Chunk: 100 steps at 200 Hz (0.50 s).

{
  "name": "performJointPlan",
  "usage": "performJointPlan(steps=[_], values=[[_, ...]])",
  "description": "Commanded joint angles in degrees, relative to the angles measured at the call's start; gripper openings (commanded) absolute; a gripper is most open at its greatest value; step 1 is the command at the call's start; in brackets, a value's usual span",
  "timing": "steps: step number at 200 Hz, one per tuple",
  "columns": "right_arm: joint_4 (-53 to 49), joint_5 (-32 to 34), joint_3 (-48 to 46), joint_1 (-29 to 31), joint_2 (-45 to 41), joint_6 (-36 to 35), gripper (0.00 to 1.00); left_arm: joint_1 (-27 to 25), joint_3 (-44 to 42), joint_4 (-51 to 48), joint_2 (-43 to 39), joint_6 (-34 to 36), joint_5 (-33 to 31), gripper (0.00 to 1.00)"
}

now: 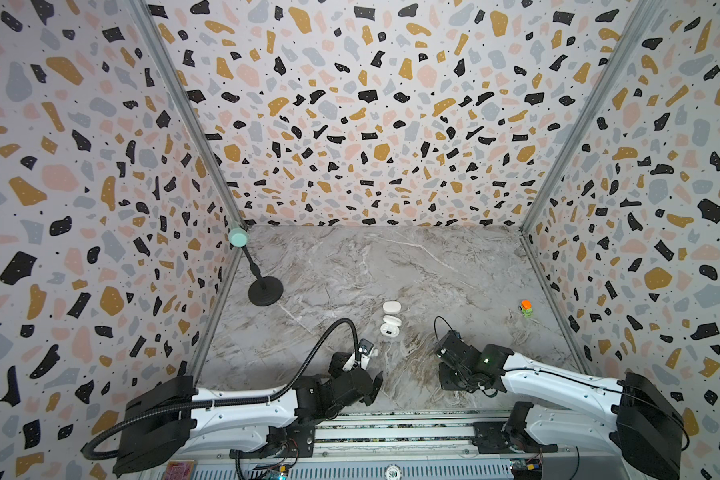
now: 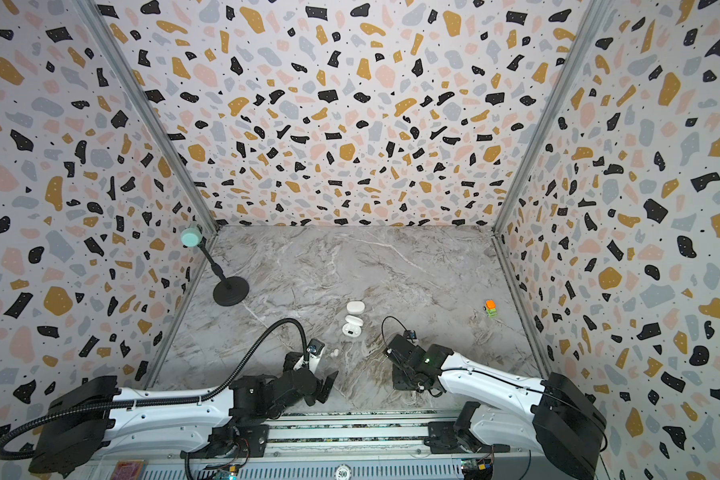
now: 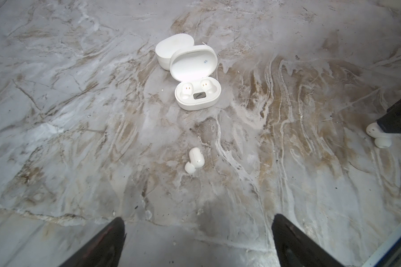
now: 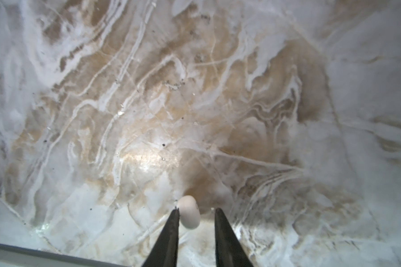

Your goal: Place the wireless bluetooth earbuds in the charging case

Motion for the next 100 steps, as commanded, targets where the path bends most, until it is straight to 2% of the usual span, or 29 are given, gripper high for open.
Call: performJointPlan(steps=[1,100], values=[[-1.39,-0.47,-0.71,-0.27,-1.14,-1.47,0.28,-0.31,0.61,1.59,0.61,0.33,-0.26,1.0],[1.43,-1.82,-2.39,-0.31,0.92,-2.06,0.25,-0.31,0.75,1.59,1.04,0.23,-0.28,1.0]])
